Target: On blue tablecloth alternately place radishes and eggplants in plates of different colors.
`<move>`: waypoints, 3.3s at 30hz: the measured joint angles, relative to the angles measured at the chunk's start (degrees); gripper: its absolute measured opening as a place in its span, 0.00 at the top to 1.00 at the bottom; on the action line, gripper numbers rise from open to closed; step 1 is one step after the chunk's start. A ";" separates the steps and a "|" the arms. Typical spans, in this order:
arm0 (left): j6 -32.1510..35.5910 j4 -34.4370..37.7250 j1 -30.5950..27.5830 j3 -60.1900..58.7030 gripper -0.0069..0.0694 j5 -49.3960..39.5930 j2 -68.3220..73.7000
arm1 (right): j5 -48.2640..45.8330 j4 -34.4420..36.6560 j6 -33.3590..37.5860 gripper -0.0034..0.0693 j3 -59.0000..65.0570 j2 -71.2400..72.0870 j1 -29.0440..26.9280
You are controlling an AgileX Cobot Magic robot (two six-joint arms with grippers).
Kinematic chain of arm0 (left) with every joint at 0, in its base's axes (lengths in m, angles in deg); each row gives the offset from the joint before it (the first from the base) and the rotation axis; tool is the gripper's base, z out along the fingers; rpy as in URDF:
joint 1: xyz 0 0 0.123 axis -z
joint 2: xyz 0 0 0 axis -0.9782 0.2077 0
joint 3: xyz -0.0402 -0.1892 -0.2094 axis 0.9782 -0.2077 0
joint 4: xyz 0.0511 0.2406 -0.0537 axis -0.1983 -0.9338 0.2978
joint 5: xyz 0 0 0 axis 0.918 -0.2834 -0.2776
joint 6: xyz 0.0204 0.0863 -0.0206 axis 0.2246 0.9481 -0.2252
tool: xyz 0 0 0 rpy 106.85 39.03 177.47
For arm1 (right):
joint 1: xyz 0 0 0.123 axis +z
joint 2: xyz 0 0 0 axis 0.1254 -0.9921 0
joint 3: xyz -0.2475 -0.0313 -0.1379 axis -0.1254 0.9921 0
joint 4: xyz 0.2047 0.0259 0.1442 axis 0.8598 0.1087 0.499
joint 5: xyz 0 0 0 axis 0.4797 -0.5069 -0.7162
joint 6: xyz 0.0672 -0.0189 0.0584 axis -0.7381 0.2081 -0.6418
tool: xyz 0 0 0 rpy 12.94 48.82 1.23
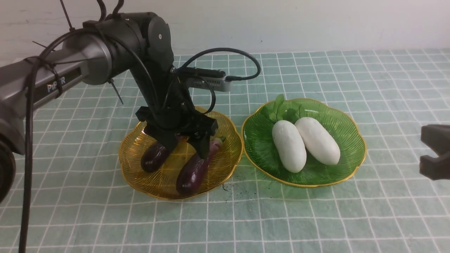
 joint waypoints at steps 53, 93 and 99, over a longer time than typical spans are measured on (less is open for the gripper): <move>-0.18 3.38 0.00 -1.24 0.92 -1.17 -26.43 | -3.44 0.36 0.06 0.97 35.29 51.54 -9.52; -0.53 -0.98 0.00 -75.61 0.92 45.93 -91.03 | -3.19 -2.70 0.11 0.97 35.34 51.54 -9.52; -0.59 -0.98 0.00 -76.01 0.92 45.88 -91.03 | -3.19 -2.70 0.05 0.97 35.34 51.54 -9.52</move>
